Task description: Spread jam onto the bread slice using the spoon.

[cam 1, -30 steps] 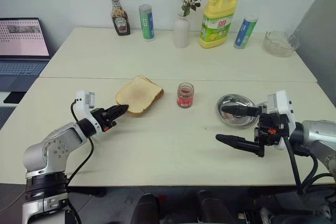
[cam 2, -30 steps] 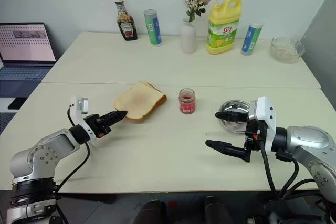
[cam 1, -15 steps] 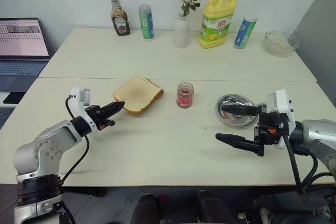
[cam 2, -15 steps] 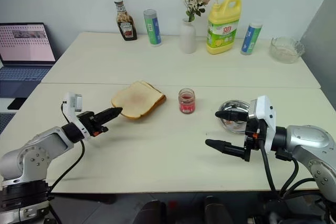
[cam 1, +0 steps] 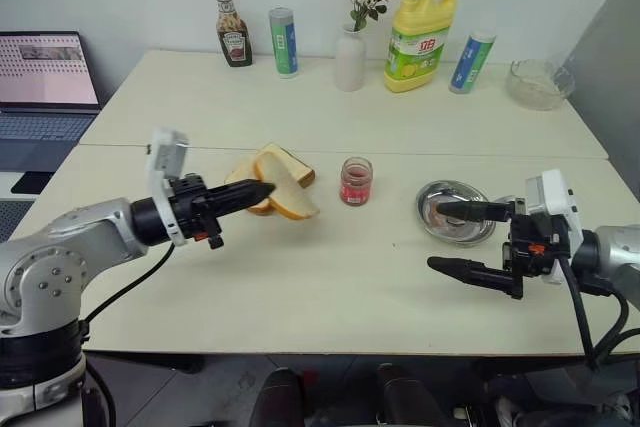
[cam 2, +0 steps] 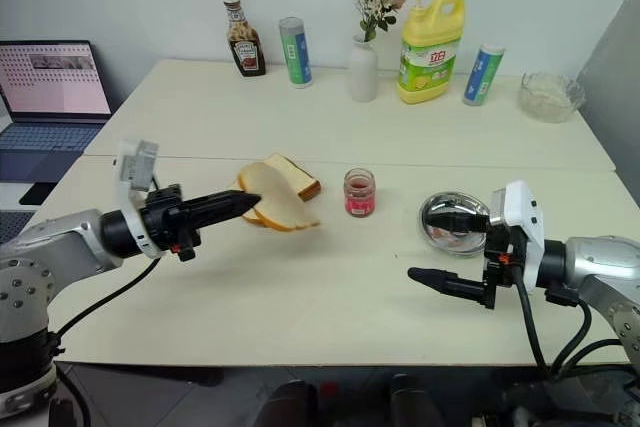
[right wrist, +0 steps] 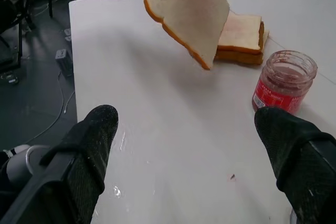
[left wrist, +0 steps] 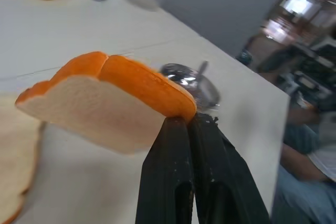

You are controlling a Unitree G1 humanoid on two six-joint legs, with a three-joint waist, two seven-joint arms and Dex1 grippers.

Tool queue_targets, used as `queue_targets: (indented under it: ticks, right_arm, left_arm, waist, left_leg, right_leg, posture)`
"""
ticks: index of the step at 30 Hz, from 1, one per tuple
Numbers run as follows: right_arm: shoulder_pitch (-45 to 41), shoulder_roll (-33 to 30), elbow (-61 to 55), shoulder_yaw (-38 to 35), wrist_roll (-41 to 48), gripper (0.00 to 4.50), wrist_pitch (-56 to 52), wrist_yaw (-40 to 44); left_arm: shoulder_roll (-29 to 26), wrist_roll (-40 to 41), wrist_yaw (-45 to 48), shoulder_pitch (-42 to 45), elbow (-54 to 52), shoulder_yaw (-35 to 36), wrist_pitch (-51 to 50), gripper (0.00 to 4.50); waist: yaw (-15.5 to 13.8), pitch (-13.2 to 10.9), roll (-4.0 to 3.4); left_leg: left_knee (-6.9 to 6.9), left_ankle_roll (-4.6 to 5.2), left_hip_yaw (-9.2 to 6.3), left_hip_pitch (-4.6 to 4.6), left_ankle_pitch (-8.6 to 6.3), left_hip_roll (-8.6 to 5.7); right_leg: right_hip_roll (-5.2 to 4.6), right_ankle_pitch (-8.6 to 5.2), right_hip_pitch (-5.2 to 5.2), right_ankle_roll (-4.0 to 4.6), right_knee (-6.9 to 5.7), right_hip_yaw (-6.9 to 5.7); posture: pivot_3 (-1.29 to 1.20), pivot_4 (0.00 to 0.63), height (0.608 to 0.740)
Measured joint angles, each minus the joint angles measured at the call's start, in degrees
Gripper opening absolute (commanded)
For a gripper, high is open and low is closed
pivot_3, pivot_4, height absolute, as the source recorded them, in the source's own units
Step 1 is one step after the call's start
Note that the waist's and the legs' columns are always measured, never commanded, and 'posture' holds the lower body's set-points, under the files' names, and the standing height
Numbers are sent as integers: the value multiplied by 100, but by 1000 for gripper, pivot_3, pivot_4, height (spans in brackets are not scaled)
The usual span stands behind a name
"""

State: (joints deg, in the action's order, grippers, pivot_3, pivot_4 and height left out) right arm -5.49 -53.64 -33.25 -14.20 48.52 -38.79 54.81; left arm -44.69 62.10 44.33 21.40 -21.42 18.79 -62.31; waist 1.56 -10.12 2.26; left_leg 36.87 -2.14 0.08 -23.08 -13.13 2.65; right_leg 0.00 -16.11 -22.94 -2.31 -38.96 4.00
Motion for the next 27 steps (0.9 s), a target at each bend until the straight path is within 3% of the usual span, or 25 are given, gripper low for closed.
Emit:
queue_targets:
  ticks: [4, 8, 12, 17, 27]
  right_arm:
    - [77, -5, -7, -50, 1, 4500, -30, 14]
    - [289, -31, -32, -145, 12, 4500, -87, 23]
    - [424, -172, -149, -220, 120, 4500, -205, 73]
    - [520, -386, -312, -215, 221, 4500, -313, 288]
    - [1052, -693, -306, -370, -42, 4500, -30, 975]
  left_arm:
    - [-1, 407, 104, 79, -89, -297, -226, 32]
    - [-149, 298, 435, -529, -154, -634, -215, 32]
    - [-381, -642, 779, -1060, 100, -1336, 272, 32]
    - [-430, -1797, 1102, -1101, 578, -1807, 1347, 32]
    - [-432, -2777, 1562, -1009, 818, -2315, 2172, 32]
  waist:
    - [37, -1, -1]
    - [46, -2, -6]
    - [18, -3, -5]
    - [-3, -3, -5]
    - [-1, -3, -6]
  left_leg:
    - [-3, 0, -1, 3, 0, 5]
    - [-8, 0, 1, 3, 0, 6]
    - [-7, 0, 1, 1, 0, 4]
    - [-2, 0, 4, -4, 0, 3]
    - [-4, 1, -1, -18, 0, 4]
  right_leg:
    - [8, 0, -2, 0, -3, 2]
    - [10, -2, -8, 3, -3, 7]
    - [7, -4, -10, 6, -2, 6]
    - [2, -5, -12, 10, 1, 5]
    - [4, -4, -23, 6, 1, -1]
  posture:
    - [0, 150, 740]
    - [0, 150, 740]
    - [0, 150, 740]
    - [0, 150, 740]
    - [0, 150, 740]
